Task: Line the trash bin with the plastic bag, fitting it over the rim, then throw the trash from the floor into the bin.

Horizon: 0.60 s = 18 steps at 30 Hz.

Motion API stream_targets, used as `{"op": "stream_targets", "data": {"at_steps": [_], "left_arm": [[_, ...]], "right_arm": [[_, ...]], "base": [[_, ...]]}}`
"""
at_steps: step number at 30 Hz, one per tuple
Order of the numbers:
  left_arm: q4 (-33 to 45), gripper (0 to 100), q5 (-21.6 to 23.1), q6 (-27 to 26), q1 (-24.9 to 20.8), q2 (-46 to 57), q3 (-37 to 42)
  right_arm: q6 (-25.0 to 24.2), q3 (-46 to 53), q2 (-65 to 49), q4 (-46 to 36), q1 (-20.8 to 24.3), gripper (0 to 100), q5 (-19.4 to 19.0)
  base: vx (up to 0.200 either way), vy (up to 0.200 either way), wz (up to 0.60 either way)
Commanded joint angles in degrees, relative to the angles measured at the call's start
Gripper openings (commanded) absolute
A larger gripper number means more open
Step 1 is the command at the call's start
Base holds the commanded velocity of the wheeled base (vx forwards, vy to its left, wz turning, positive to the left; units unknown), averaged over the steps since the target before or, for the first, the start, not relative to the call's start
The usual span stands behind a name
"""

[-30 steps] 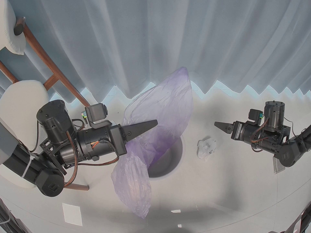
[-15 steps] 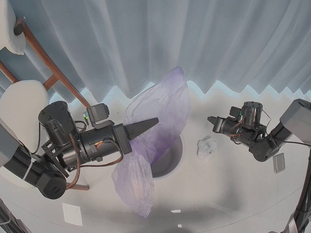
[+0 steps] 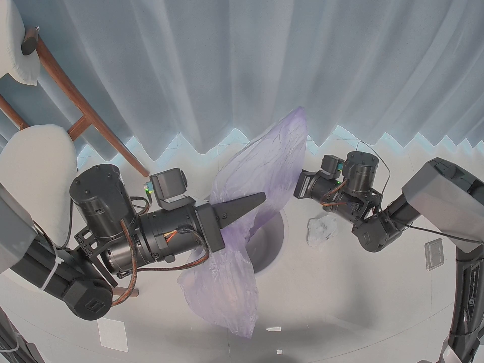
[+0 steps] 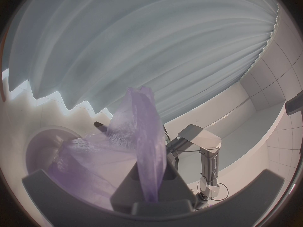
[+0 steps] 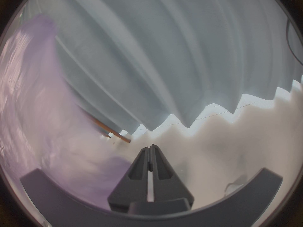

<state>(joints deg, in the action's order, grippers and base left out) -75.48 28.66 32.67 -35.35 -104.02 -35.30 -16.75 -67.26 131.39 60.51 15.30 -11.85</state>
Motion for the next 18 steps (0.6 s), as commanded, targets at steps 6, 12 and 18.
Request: {"op": "stream_targets", "data": {"at_steps": [6, 12, 18], "left_arm": [[-0.01, 0, -0.01, 0.02, 1.34, -1.97, -1.87], [0.34, 0, 0.08, 0.11, 2.48, -4.43, -6.27], [3.06, 0, 0.61, 0.2, 2.48, -7.07, -12.07]], "right_arm": [[1.98, 11.53, -3.6, 7.95, 6.59, 0, -3.44], [2.07, 19.18, -4.12, 13.14, 10.45, 0, -4.23], [1.98, 21.11, -2.81, 16.21, 12.3, 0, -3.8]], "base": [[0.0, 0.0, 0.0], [0.0, 0.0, 0.0], [0.0, 0.0, 0.0]]}}
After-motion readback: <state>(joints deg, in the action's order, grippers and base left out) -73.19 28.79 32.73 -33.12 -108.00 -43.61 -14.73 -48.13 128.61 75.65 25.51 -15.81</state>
